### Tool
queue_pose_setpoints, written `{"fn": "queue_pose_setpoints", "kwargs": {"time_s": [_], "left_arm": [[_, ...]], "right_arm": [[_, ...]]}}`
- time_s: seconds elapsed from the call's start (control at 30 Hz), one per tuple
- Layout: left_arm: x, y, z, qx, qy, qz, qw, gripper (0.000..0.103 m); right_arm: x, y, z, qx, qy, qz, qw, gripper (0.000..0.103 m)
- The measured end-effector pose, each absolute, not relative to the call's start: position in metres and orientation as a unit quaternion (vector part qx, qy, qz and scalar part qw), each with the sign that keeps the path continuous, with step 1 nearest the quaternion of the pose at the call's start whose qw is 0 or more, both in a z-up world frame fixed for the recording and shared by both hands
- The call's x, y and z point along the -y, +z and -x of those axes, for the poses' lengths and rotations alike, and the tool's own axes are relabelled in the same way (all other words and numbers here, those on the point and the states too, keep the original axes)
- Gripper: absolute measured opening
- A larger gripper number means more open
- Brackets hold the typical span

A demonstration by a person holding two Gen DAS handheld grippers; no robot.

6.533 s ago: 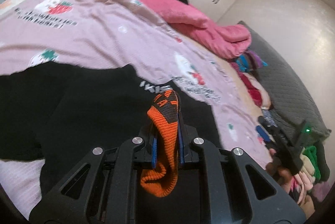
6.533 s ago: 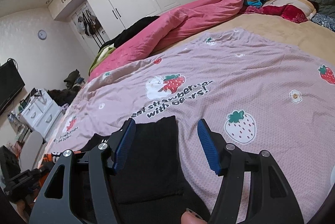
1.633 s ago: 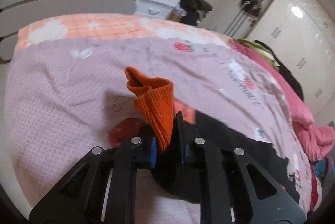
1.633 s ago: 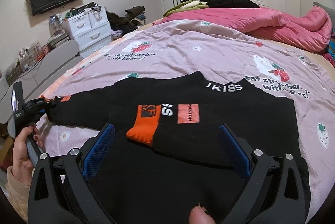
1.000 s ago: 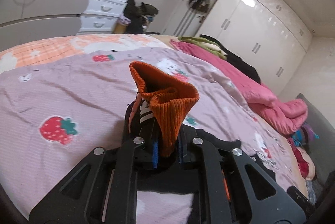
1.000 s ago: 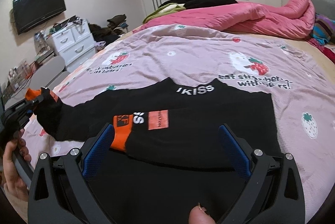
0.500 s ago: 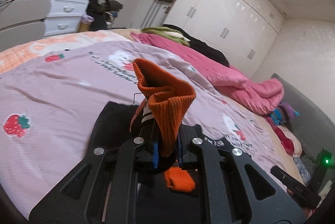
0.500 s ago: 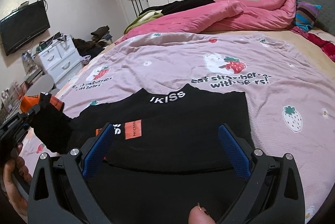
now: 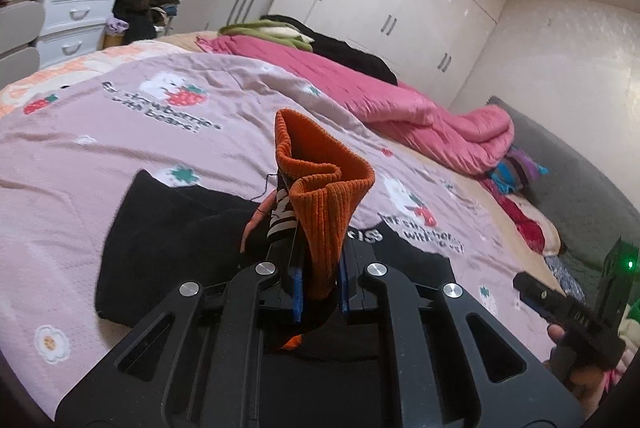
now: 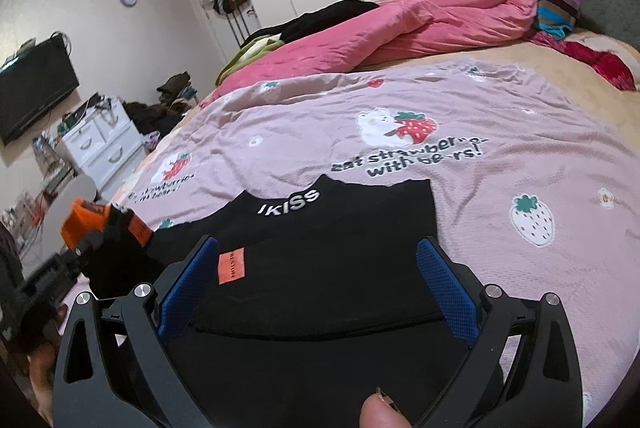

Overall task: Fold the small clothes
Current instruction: 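Carry the held sleeve across the sweater body toward the folded cuff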

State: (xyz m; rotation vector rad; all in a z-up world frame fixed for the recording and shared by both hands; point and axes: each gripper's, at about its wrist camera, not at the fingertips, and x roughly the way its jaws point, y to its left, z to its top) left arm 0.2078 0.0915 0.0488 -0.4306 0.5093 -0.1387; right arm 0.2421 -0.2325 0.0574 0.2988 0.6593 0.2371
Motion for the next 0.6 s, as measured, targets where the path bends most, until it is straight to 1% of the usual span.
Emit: {"fn": "queue_pose_setpoints", "kwargs": {"time_s": [0.27,0.33,0.6], "left_arm": [[-0.056,0.039,-0.223,-0.277,-0.104,0.184,0.937,0.006],[-0.047,0.037,-0.227,-0.284,-0.113,0.178,0.935,0.003],[-0.016,0.023,-0.237,-0.312,-0.14,0.152,0.927,0.003]], "right_arm": [[0.262,0.054,-0.241,-0.323,0.093,-0.179,0.924,0.099],[0.268,0.053,-0.241,-0.324,0.087,-0.187,0.923,0.098],[0.279,0.048,-0.243,-0.329,0.075,-0.199,0.92,0.099]]}}
